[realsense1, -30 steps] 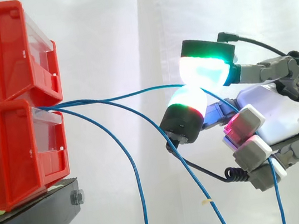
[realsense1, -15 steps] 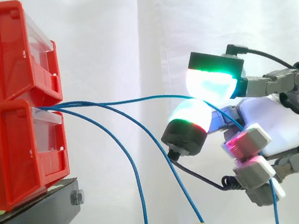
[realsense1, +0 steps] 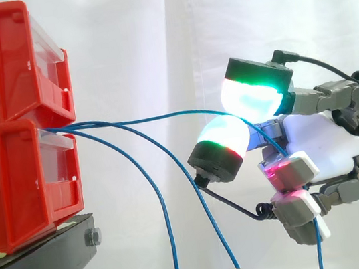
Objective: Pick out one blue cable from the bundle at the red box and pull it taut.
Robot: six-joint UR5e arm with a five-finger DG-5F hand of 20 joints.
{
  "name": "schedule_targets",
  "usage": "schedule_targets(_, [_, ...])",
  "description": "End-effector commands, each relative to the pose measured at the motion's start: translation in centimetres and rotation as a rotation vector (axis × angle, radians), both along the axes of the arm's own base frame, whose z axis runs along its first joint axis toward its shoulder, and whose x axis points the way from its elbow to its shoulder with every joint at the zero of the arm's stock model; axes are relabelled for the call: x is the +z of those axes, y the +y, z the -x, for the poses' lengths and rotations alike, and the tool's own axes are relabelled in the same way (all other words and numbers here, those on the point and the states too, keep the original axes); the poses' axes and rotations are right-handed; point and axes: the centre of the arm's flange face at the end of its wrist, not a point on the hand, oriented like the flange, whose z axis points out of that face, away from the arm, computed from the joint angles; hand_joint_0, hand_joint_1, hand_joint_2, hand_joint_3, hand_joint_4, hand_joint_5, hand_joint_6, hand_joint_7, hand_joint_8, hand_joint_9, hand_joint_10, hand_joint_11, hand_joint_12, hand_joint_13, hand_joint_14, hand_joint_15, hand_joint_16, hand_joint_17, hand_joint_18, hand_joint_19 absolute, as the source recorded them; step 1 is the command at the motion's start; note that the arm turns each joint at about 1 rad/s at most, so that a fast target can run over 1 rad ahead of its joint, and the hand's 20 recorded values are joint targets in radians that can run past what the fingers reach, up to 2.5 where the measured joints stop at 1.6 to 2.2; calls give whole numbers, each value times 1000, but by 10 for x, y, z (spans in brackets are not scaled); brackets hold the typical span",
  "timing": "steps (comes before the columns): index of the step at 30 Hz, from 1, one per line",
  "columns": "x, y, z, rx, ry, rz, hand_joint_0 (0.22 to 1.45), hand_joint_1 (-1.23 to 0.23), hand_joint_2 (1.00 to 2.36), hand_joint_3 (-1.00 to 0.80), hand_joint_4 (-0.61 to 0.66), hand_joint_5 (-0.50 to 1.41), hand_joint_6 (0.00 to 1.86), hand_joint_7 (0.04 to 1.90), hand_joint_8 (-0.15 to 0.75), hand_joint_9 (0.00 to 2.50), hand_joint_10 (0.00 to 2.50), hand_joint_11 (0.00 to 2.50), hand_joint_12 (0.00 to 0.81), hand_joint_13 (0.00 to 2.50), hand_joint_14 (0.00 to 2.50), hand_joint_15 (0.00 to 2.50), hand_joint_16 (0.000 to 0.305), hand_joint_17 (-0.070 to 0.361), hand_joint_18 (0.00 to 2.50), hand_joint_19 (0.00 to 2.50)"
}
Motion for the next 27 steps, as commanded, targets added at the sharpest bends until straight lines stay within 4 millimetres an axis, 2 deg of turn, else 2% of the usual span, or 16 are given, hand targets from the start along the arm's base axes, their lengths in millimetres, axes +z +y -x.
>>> schedule_targets(1, [0, 0, 0, 3, -1, 1, 611, -657, 1018, -246, -97, -50, 890, 956, 349, 1321, 27, 679, 365, 1170, 21, 641, 50, 112, 1019, 672])
schedule_targets(12, [0, 0, 0, 1, 3, 4, 611, -657, 1018, -245, -98, -50, 890, 954, 348, 1323, 26, 673, 366, 1170, 23, 635, 50, 112, 1019, 671])
schedule_targets(15, [-7, 5, 10, 13, 90, 16, 612, -657, 1017, -247, -97, -50, 890, 955, 342, 1322, 27, 678, 366, 1170, 23, 644, 50, 112, 1019, 672])
schedule_targets(17, [-1, 4, 19, 50, 134, 28, 612, -657, 1017, -247, -97, -50, 890, 955, 348, 1322, 25, 684, 365, 1170, 23, 648, 50, 112, 1019, 672])
schedule_targets(24, [29, 6, 25, 107, 82, 149, 612, -657, 1018, -245, -95, -50, 890, 954, 342, 1323, 26, 670, 364, 1167, 23, 647, 50, 112, 1018, 672])
schedule_targets(27, [30, 2, 27, 106, 88, 147, 612, -656, 1018, -245, -94, -50, 891, 951, 347, 1322, 26, 672, 364, 1166, 23, 644, 50, 112, 1019, 672])
